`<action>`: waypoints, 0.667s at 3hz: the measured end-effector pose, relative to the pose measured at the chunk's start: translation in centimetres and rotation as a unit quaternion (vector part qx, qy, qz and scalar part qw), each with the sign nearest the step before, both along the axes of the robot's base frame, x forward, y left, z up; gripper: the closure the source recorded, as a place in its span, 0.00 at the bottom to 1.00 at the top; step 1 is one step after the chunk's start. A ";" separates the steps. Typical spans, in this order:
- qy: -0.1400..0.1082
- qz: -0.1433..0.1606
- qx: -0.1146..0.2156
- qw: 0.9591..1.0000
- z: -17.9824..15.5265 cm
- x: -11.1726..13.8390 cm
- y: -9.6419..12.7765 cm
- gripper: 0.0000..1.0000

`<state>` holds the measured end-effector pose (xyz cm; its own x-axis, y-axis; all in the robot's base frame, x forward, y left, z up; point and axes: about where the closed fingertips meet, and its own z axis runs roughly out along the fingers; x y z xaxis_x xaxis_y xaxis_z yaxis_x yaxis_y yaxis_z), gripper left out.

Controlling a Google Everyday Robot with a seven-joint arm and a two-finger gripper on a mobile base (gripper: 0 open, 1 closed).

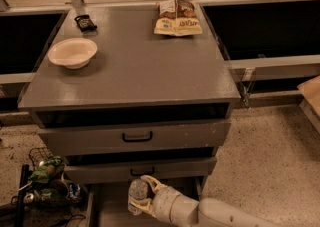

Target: Place blue plastic bottle into bottom drawer

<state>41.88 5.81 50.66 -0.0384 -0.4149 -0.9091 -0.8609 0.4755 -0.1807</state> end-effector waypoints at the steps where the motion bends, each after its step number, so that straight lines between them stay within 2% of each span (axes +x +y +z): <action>1: -0.010 0.000 -0.005 1.000 -2.1 -0.2 0.6 1.00; 2: -0.015 -0.015 -0.023 1.000 -8.3 0.8 1.5 1.00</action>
Offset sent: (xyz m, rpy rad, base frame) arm 0.0104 0.0175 -0.0884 -0.0501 -0.0607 -0.0343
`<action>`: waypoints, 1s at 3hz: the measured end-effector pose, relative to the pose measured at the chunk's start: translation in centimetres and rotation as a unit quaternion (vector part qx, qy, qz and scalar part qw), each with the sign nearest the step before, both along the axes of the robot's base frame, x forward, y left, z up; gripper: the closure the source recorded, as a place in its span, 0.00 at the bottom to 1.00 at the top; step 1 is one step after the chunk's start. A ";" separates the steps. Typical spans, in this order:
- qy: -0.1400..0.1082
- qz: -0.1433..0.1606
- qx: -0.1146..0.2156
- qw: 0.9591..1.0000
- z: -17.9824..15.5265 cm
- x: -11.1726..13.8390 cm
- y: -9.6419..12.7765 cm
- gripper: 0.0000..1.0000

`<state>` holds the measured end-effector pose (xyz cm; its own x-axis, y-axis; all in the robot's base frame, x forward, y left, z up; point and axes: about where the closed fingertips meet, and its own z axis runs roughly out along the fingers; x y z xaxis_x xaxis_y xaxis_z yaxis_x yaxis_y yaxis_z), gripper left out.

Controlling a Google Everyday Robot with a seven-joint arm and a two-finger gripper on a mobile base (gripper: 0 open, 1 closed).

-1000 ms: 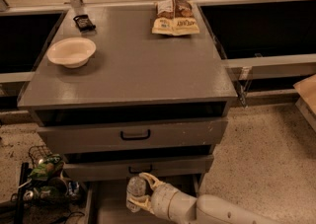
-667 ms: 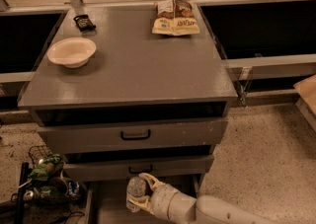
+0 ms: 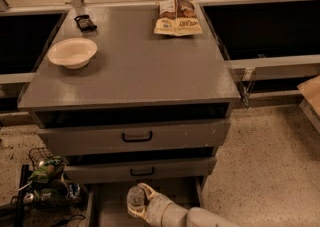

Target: Place blue plastic bottle into bottom drawer

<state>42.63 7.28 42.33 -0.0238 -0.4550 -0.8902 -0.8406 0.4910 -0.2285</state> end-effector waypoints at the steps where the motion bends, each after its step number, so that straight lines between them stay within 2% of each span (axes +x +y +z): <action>1: 0.000 0.000 0.000 1.000 0.0 0.0 0.0 1.00; 2: 0.030 0.000 -0.005 1.000 -5.0 -2.1 1.2 1.00; 3: 0.030 -0.004 -0.007 1.000 -5.2 -2.1 1.3 1.00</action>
Offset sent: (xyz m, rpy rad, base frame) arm -0.0203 0.0087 -0.0478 -0.0129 0.0606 0.0002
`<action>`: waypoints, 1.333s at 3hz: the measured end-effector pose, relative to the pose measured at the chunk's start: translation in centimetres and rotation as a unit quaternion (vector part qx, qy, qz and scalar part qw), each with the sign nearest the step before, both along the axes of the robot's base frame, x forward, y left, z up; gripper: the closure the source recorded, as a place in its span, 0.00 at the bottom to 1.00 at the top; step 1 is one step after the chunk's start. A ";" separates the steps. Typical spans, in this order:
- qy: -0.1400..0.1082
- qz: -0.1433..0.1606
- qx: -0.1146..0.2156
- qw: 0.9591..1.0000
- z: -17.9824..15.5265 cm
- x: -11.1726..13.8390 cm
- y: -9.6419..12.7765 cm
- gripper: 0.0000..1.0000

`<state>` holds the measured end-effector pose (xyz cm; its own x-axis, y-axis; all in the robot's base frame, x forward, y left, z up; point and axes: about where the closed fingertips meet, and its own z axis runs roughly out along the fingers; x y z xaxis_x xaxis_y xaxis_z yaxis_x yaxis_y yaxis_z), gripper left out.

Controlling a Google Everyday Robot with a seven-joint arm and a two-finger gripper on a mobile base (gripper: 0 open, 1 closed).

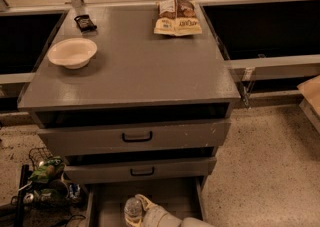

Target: Place blue plastic bottle into bottom drawer

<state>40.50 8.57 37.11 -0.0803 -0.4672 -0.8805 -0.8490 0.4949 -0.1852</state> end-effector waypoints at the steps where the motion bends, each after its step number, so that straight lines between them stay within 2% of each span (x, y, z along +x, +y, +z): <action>1: -0.038 -0.035 -0.007 0.999 -1.0 3.3 0.1 1.00; 2: -0.038 -0.035 -0.007 0.999 -1.0 3.3 0.1 1.00; 3: -0.006 -0.035 0.005 0.999 -3.6 2.3 0.8 1.00; 4: 0.015 -0.037 0.010 0.999 -5.6 1.6 1.5 1.00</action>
Offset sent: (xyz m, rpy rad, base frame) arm 0.0518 -0.0010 -0.0119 -0.0150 -0.1139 -0.1006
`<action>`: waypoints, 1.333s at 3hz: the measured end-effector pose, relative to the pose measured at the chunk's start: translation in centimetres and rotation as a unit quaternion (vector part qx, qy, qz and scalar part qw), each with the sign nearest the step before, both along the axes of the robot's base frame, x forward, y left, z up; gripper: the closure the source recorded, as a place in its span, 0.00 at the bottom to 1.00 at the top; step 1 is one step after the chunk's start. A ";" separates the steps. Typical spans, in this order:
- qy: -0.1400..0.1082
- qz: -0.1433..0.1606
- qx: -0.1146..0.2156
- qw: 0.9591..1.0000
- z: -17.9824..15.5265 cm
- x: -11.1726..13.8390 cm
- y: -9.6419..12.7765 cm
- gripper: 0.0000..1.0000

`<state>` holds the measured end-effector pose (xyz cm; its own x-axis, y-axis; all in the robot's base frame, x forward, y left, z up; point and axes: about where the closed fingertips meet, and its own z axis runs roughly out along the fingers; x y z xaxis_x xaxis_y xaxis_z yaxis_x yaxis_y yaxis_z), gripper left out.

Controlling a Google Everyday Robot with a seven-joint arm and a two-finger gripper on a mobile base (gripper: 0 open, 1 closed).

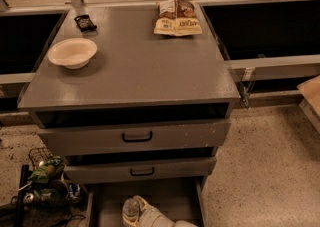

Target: Place blue plastic bottle into bottom drawer

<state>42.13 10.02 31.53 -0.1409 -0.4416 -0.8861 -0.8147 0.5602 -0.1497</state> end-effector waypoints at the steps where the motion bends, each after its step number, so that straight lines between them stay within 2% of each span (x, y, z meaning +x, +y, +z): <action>1: 0.012 -0.009 -0.001 1.000 -1.4 -0.5 0.3 1.00; 2: 0.028 -0.009 -0.006 1.000 -2.8 -1.1 0.6 1.00; 3: 0.027 -0.009 -0.006 1.000 -2.8 -1.0 0.6 1.00; 4: 0.002 -0.018 -0.004 1.000 -2.3 -1.7 0.6 1.00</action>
Offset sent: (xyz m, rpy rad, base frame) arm -0.0097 0.0030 -0.0286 -0.0073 0.0453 -0.0420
